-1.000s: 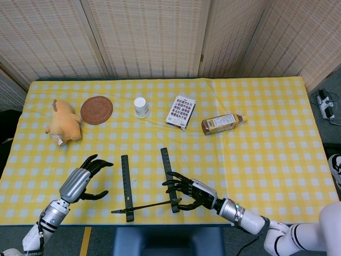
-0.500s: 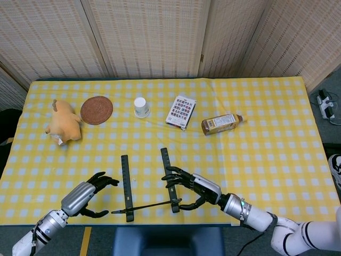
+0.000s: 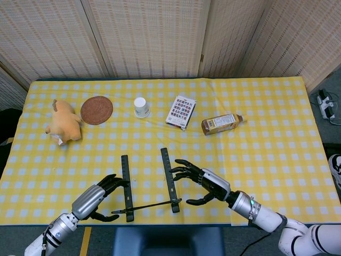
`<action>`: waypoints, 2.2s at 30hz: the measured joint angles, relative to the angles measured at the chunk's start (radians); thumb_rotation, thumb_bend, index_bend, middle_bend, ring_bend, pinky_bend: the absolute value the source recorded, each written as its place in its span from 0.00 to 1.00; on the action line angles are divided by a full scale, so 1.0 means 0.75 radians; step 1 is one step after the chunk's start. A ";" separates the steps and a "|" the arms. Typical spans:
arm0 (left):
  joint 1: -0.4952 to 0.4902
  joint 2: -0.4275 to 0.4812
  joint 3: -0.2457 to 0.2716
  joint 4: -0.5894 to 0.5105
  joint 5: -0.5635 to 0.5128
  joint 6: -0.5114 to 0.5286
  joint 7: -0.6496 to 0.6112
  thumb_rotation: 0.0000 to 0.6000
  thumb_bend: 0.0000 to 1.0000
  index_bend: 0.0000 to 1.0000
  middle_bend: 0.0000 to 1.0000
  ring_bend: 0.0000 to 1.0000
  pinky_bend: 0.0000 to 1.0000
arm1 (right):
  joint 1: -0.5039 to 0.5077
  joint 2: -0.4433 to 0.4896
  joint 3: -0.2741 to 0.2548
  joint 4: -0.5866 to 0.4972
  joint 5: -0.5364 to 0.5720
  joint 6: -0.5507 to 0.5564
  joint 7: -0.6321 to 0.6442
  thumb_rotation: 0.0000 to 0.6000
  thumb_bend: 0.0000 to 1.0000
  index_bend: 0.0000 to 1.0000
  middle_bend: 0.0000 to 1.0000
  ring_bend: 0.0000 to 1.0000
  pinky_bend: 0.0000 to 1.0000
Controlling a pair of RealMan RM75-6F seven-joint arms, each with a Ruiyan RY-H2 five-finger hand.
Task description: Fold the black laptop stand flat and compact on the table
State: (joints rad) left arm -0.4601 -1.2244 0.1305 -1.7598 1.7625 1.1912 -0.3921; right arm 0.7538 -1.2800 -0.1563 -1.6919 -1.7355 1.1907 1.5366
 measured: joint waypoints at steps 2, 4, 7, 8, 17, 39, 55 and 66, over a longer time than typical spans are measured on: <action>-0.003 -0.007 -0.003 -0.010 -0.007 -0.003 -0.009 1.00 0.24 0.14 0.24 0.13 0.05 | -0.010 0.006 0.000 -0.001 0.001 0.011 0.003 1.00 0.25 0.03 0.17 0.22 0.08; -0.005 -0.021 -0.010 -0.014 -0.016 -0.006 -0.003 1.00 0.24 0.14 0.24 0.13 0.05 | -0.017 0.012 0.000 0.000 -0.001 0.021 0.008 1.00 0.25 0.03 0.17 0.22 0.08; -0.009 -0.036 -0.015 -0.024 -0.023 -0.010 0.014 1.00 0.24 0.14 0.24 0.13 0.05 | -0.027 0.022 0.000 0.000 -0.005 0.035 0.011 1.00 0.25 0.03 0.17 0.22 0.08; -0.009 -0.039 -0.016 -0.025 -0.025 -0.011 0.018 1.00 0.24 0.14 0.24 0.13 0.05 | -0.032 0.027 0.000 -0.001 -0.006 0.041 0.011 1.00 0.25 0.03 0.17 0.22 0.08; -0.018 -0.067 -0.096 -0.014 -0.134 -0.013 0.046 1.00 0.25 0.18 0.26 0.19 0.06 | -0.062 0.040 0.000 -0.001 -0.015 0.064 -0.004 1.00 0.25 0.03 0.17 0.22 0.08; -0.082 -0.098 -0.282 0.242 -0.349 -0.038 0.365 1.00 0.25 0.21 0.22 0.09 0.03 | -0.167 0.067 0.045 -0.021 0.010 0.138 -0.492 1.00 0.25 0.03 0.15 0.19 0.07; -0.209 -0.314 -0.229 0.661 -0.302 -0.213 0.778 1.00 0.23 0.05 0.06 0.00 0.00 | -0.232 0.024 0.064 -0.015 -0.054 0.033 -1.729 1.00 0.25 0.01 0.12 0.15 0.05; -0.295 -0.484 -0.237 0.855 -0.318 -0.310 0.745 1.00 0.20 0.04 0.04 0.00 0.00 | -0.249 -0.073 0.105 0.061 -0.008 -0.096 -2.213 1.00 0.25 0.00 0.00 0.00 0.00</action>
State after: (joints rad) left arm -0.6811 -1.5877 -0.0471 -1.1185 1.5242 0.9585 0.1663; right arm 0.5670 -1.3348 -0.0774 -1.6460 -1.7419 1.1184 -0.1233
